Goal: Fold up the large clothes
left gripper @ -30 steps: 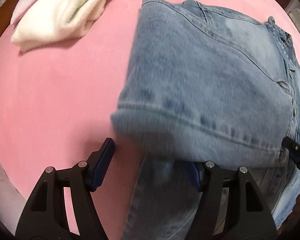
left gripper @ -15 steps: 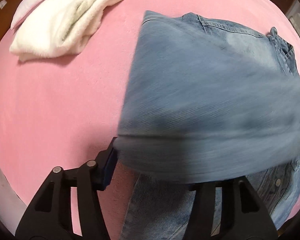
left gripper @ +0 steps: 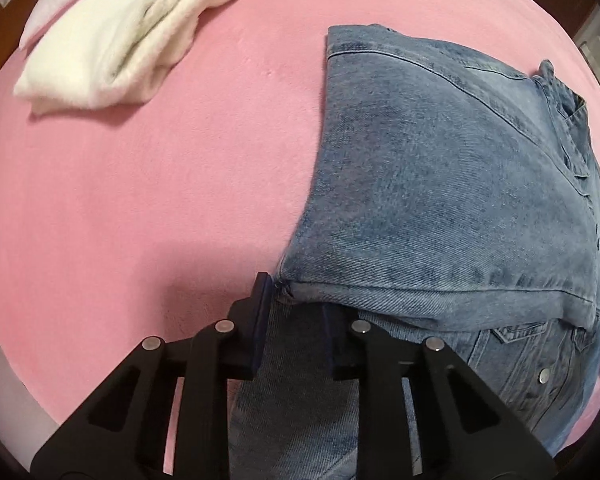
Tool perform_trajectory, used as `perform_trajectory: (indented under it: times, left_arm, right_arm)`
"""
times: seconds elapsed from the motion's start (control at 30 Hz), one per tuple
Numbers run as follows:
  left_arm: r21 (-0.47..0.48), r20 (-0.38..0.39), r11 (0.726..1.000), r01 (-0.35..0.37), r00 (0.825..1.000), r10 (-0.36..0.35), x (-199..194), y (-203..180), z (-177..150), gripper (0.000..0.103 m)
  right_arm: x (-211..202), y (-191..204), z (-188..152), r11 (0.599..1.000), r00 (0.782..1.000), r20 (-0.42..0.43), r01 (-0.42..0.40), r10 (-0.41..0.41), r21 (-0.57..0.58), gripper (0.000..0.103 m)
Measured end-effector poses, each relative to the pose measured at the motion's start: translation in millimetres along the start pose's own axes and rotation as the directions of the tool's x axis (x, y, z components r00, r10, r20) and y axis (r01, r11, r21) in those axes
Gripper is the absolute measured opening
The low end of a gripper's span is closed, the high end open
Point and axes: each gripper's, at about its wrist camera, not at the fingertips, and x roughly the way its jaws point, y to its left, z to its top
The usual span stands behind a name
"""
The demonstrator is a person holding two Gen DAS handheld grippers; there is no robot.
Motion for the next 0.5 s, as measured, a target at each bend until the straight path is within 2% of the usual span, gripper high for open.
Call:
perform_trajectory:
  times: [0.03,0.1,0.27,0.33,0.37,0.43,0.5]
  left_arm:
    - [0.004,-0.002,1.0,-0.001,1.0,0.001,2.0,2.1,2.1,0.021]
    - [0.012,-0.001,1.0,-0.006,1.0,0.006,-3.4,2.0,-1.4,0.021]
    - [0.039,0.007,0.999,-0.029,1.0,0.029,-16.6,0.1,-8.2,0.021]
    - [0.04,-0.001,0.999,-0.016,1.0,0.016,-18.2,-1.0,-9.9,0.021]
    - [0.043,-0.004,0.999,-0.015,1.0,0.015,-12.3,-1.3,-5.6,0.021]
    - [0.05,-0.004,0.998,-0.025,1.0,0.026,-7.5,-2.4,0.5,0.021]
    - [0.053,-0.003,0.998,-0.03,1.0,0.03,-4.8,-5.0,2.0,0.021]
  right_arm:
    - [10.4,-7.3,-5.3,0.999,0.999,-0.053,-0.005,0.007,0.05,0.009]
    - [17.3,-21.7,-14.1,0.988,0.994,-0.078,-0.067,0.079,0.139,0.009]
    - [7.3,-21.4,-19.4,0.954,0.972,0.0,-0.231,0.236,0.19,0.012]
    - [6.1,-18.3,-12.8,0.924,0.946,0.01,-0.319,0.325,0.211,0.028]
    - [7.7,-16.0,-10.5,0.914,0.935,-0.001,-0.345,0.354,0.212,0.043]
    - [12.3,-7.2,-7.7,0.924,0.937,-0.026,-0.337,0.347,0.179,0.046]
    - [17.8,2.7,-2.7,0.946,0.949,-0.073,-0.293,0.305,0.137,0.046]
